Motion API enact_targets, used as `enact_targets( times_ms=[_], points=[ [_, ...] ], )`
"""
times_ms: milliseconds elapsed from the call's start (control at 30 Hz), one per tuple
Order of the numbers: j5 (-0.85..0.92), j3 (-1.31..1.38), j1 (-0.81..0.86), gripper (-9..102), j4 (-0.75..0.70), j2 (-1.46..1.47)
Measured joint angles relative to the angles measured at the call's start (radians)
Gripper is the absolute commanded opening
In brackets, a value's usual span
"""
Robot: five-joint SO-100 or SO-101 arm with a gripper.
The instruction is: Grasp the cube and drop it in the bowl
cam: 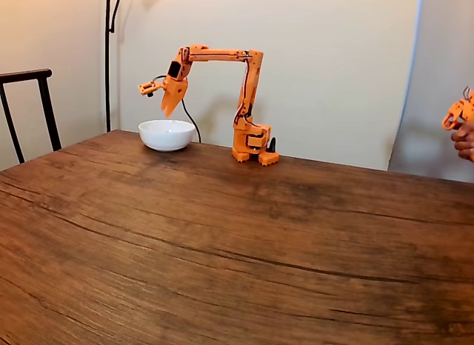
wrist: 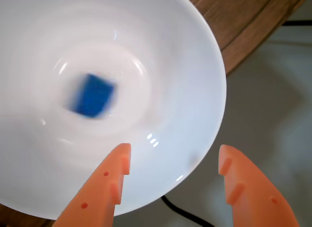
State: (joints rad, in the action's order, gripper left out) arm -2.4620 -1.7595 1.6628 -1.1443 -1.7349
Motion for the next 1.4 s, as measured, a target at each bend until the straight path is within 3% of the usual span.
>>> enact_targets(
  times_ms=[200,467,700,1133,1400],
  points=[
    [0.000,0.058,-0.080,24,-0.118,0.000],
    [0.020,0.192,-0.318,0,-0.308,-0.077],
    [0.166,0.196,-0.580,-1,-0.419,-0.207],
    [0.331,0.196,-1.046,-1,-0.431,-0.373],
    [0.377,0.064,-1.200,-1,-0.466,-0.592]
  ],
)
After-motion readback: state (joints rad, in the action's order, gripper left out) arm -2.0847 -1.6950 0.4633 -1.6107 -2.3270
